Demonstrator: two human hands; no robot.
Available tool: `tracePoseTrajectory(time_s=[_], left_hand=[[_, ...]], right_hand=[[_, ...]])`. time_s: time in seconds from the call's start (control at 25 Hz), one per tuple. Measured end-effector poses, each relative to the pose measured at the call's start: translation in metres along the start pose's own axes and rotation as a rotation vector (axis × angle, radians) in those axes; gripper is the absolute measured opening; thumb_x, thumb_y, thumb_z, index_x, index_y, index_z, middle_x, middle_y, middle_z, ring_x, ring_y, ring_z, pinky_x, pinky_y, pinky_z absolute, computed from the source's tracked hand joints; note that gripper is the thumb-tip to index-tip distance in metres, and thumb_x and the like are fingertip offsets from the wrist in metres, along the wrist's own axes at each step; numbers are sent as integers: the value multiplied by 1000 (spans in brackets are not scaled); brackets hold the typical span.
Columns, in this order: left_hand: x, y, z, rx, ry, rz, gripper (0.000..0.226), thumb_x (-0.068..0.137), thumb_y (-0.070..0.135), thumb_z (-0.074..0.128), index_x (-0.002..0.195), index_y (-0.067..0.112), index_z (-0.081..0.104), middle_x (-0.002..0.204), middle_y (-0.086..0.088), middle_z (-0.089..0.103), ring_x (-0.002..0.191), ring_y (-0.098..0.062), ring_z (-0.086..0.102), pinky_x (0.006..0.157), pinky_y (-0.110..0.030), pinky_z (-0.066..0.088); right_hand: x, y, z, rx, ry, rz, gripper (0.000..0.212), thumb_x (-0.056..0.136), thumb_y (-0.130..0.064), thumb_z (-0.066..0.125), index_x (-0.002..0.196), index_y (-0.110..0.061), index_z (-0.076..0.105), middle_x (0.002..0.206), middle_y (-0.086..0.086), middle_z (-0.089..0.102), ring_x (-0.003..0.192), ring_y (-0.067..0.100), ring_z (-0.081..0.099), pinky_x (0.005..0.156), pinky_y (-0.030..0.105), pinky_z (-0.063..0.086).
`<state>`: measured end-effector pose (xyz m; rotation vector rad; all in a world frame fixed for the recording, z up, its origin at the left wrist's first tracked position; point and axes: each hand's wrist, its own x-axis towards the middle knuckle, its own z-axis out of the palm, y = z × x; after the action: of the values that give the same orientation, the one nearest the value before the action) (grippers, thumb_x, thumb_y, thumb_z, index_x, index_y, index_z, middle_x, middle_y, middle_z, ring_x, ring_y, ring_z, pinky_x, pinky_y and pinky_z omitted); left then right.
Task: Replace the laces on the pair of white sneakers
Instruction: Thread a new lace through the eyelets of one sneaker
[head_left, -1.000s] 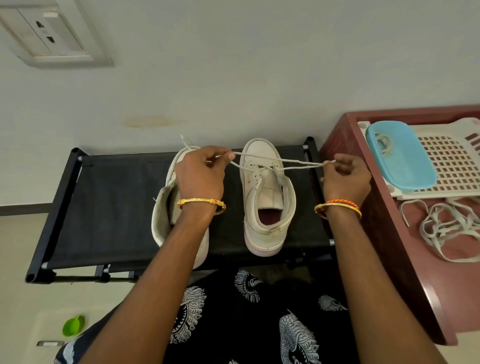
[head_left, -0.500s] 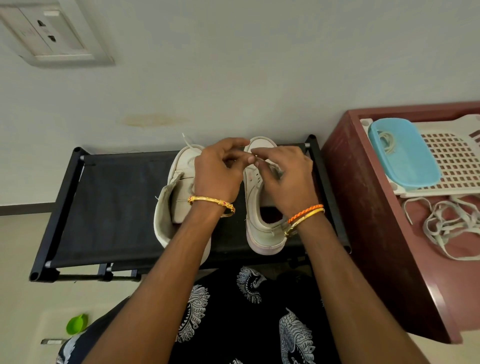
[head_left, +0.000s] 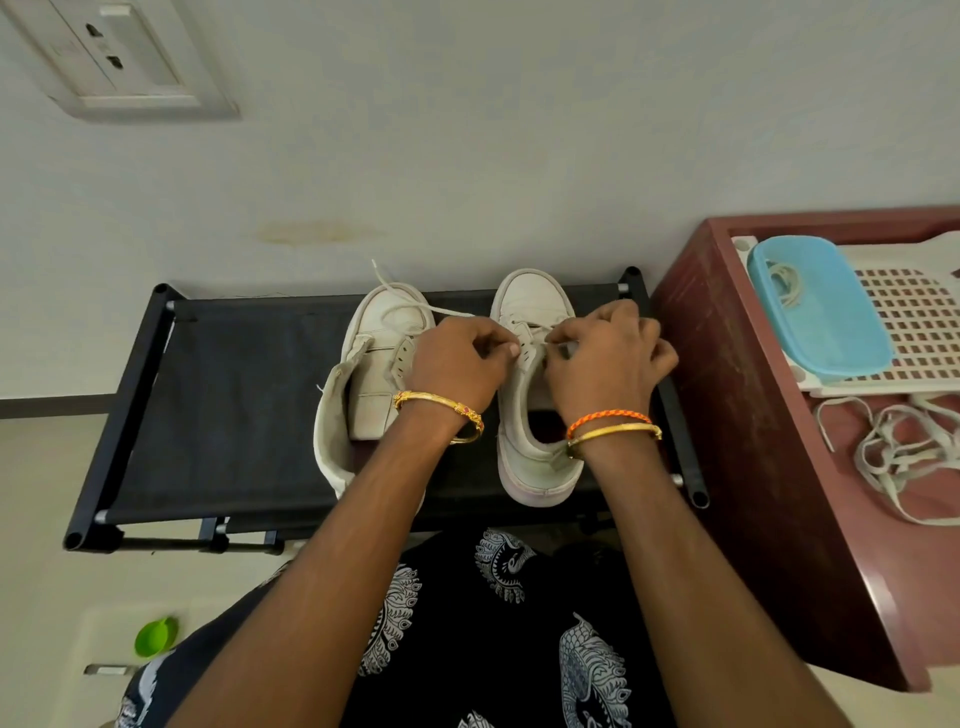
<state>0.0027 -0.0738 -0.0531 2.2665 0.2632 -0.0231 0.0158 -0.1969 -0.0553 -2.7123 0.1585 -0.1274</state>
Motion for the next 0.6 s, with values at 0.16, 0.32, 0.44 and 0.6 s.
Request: tracePoseTrajectory(time_s=[0.16,0.32,0.44,0.6], left_hand=[[2,-1,1,-15,-18,-5,13,86,20,65,97,18,73,83,9,63,78,-3,56,72,-12,41],[4,-4,2,-68,-13,-27,11,85,19,67,95,19,73,81,8,64,78,-5,59,76,-18,47],[4,-5,3,-87,14,-30,11,85,19,68,94,20,73,80,10,63,76,-2,57,77,-17,45],[4,-5,5,-68,30,0,12,85,18,68,95,17,74,79,12,61,71,2,54,70,-6,39]], right_hand=[[1,1,0,144,-123,27,12,83,-28,66,93,-26,72,120,0,40,119,22,33,103,40,21],[4,4,-1,349,-214,111,5,82,-26,69,85,-30,69,121,-1,40,120,20,36,103,41,30],[10,5,8,458,-287,141,17,76,-26,73,66,-38,66,121,-2,48,120,21,43,103,48,37],[13,7,21,548,-303,179,31,67,-30,71,59,-59,62,115,2,60,115,27,51,98,54,41]])
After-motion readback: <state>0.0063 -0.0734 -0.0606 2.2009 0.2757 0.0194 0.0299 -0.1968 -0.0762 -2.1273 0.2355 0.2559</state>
